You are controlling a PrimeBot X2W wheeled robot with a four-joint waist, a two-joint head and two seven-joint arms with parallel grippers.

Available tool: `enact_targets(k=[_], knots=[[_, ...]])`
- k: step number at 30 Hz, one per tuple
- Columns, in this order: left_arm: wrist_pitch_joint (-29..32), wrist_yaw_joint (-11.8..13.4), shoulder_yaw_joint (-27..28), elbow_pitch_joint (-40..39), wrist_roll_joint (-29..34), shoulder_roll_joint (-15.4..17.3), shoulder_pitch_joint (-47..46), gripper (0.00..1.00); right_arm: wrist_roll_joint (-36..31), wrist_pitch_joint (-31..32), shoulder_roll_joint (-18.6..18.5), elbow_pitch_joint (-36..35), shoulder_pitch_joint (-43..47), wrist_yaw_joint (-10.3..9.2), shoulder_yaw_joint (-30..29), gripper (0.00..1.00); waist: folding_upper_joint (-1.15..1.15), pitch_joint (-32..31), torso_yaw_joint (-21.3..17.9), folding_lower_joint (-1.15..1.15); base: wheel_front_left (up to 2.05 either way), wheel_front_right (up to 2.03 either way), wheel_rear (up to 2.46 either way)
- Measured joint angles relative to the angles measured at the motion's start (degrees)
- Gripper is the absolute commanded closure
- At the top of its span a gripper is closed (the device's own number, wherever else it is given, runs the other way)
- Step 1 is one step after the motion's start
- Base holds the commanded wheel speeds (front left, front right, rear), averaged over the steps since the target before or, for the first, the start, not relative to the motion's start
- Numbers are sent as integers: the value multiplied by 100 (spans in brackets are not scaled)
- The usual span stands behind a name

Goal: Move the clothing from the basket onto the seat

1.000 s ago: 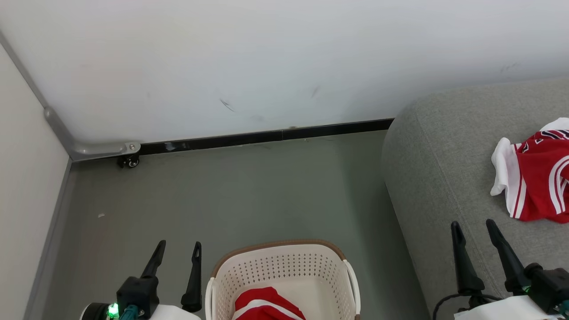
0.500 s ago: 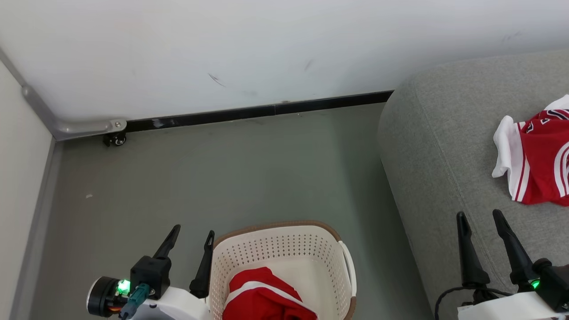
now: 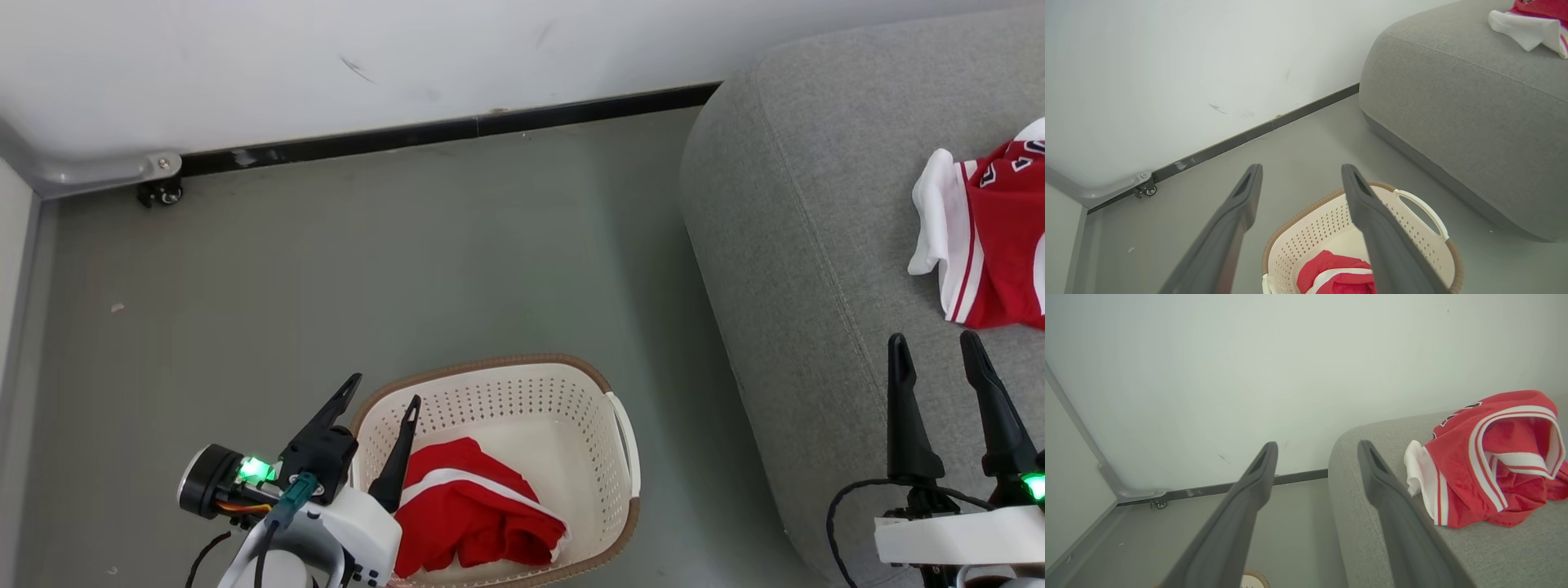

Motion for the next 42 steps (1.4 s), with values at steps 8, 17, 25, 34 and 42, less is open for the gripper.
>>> enact_targets(k=[8,17,25,34,42], knots=[[115,-58,-220,372,294,63,-355,0,14,-70,0,-135,-192,0,18,0,0,457,-137,0,0,0,0],[224,-110,-403,827,535,125,-732,0,108,-162,-1,-176,-320,0,170,0,0,950,-307,0,0,0,0],[281,-178,-571,1223,777,198,-1115,0,108,-227,-1,-237,-485,0,213,0,0,1372,-485,0,0,0,0],[292,-280,-716,1577,993,259,-1493,0,151,-354,-2,-266,-779,0,322,0,0,1821,-706,0,0,0,0],[332,-312,-1031,1872,1360,408,-1704,0,241,-376,-2,-248,-842,1,450,0,0,2154,-870,0,0,0,0]])
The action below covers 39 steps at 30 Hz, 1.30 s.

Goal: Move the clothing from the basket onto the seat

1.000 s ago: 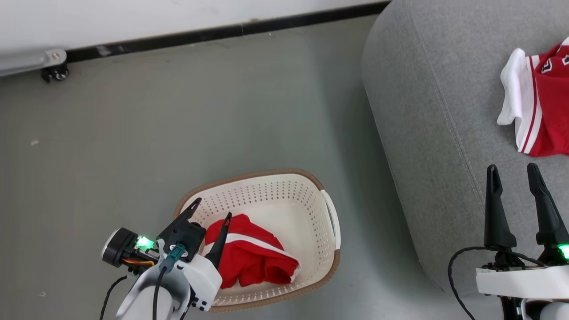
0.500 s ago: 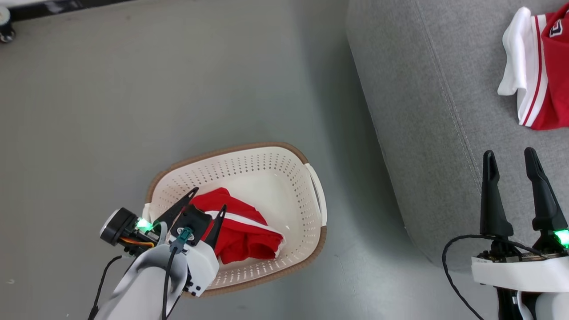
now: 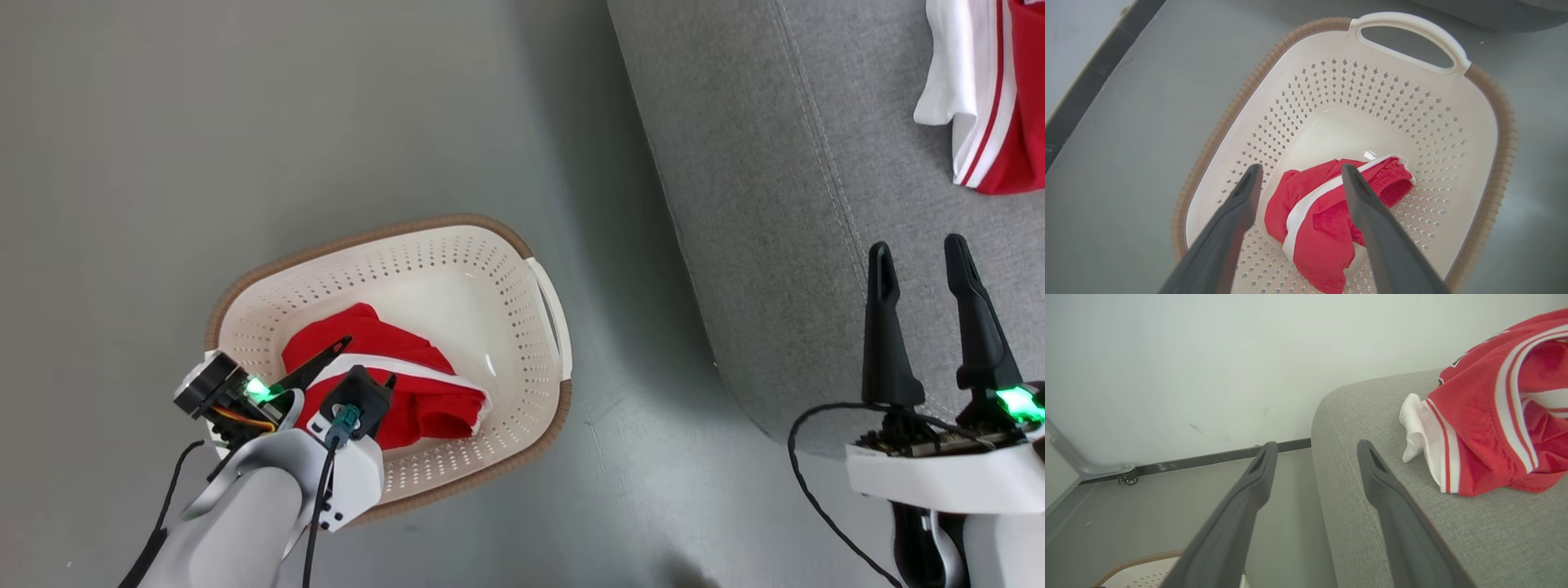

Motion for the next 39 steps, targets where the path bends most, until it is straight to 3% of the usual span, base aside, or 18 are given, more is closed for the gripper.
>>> enact_targets(k=[23,39], knots=[[372,-32,-248,913,483,218,-825,0,188,-154,0,172,-706,0,339,0,0,995,-517,0,0,0,0],[758,194,-313,1424,733,364,-1289,0,272,-164,-1,371,-1121,0,525,0,0,1444,-756,0,0,0,0]])
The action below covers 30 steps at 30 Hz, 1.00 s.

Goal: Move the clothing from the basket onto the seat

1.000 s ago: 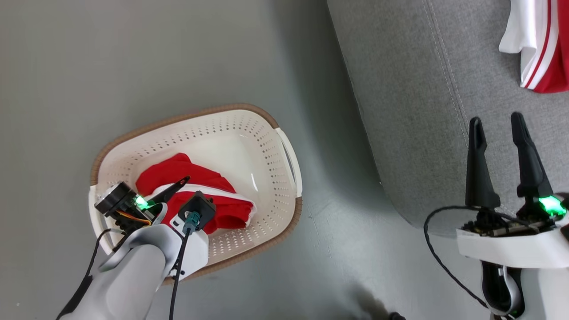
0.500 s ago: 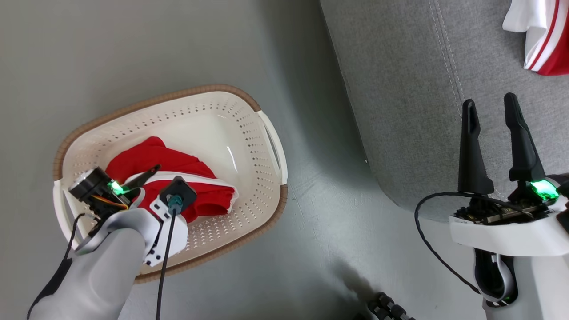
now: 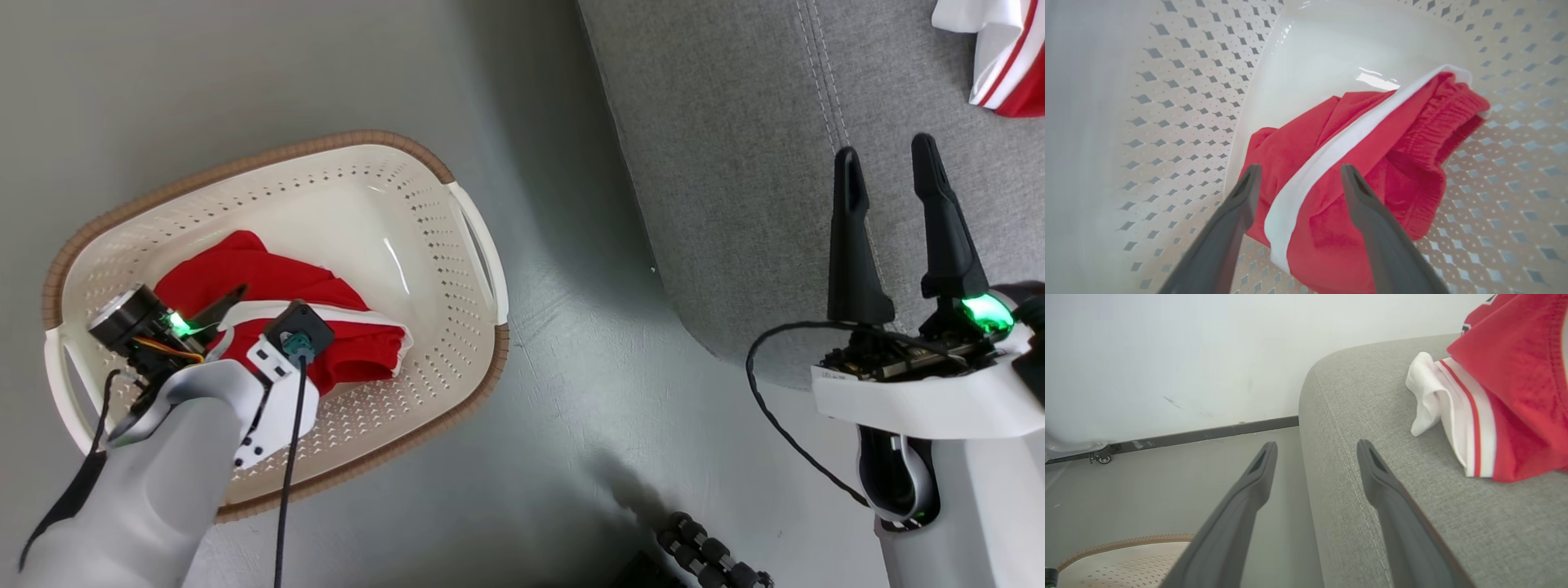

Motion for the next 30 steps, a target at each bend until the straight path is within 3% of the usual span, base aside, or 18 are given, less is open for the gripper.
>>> enact_targets(k=[6,14,15,17,19,22,24,30], knots=[[201,-10,-65,207,115,123,-104,0,104,0,1,62,-83,0,60,0,0,109,-73,0,0,0,0],[547,40,-151,492,190,15,-105,0,145,-8,1,97,-278,0,100,0,0,142,-128,0,0,0,0],[548,40,-154,513,191,15,-109,4,145,-8,1,98,-279,0,99,0,0,142,-132,0,0,0,0],[559,40,-172,549,197,9,-135,23,145,-8,1,103,-279,0,99,0,0,141,-140,0,0,0,0],[630,41,-183,589,198,4,-194,55,145,-8,1,111,-280,0,98,0,0,139,-145,0,0,0,0],[645,41,-199,627,198,-15,-236,76,145,-8,1,115,-281,0,100,0,0,135,-152,0,0,0,0],[645,41,-216,678,205,-27,-236,100,145,-8,1,120,-284,0,102,0,0,133,-157,0,0,0,0],[637,41,-214,728,221,-64,-237,100,145,-9,1,129,-287,0,71,0,0,115,-160,0,0,0,0]])
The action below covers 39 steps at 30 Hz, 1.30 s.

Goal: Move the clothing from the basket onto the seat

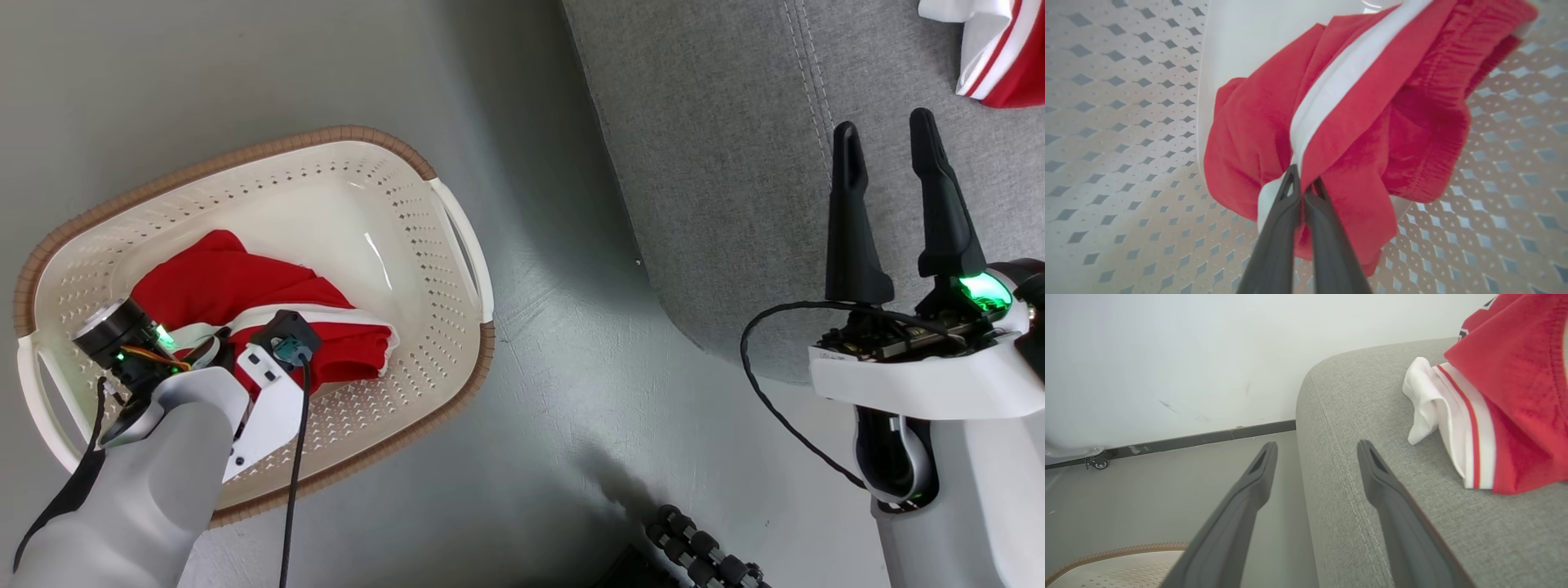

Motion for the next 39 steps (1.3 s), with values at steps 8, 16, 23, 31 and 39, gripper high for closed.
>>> enact_targets(k=[8,16,23,31,39], knots=[[-404,110,141,-27,-142,33,-16,100,3,0,0,7,-217,0,-71,0,0,-41,35,0,0,0,0],[-656,254,140,-211,-182,-259,-17,100,2,-5,-2,27,-219,0,-131,0,0,-173,145,0,0,0,0],[-900,227,29,-260,-155,-151,-17,100,0,-5,-2,33,-215,0,-147,0,0,-276,240,0,0,0,0],[-1004,330,46,-421,-197,-390,5,100,-5,-5,-3,64,-209,0,-250,0,0,-459,393,0,0,0,0],[-1221,378,221,-603,-419,-377,18,100,-11,-5,-4,132,-205,0,-283,0,0,-638,523,0,0,0,0]])
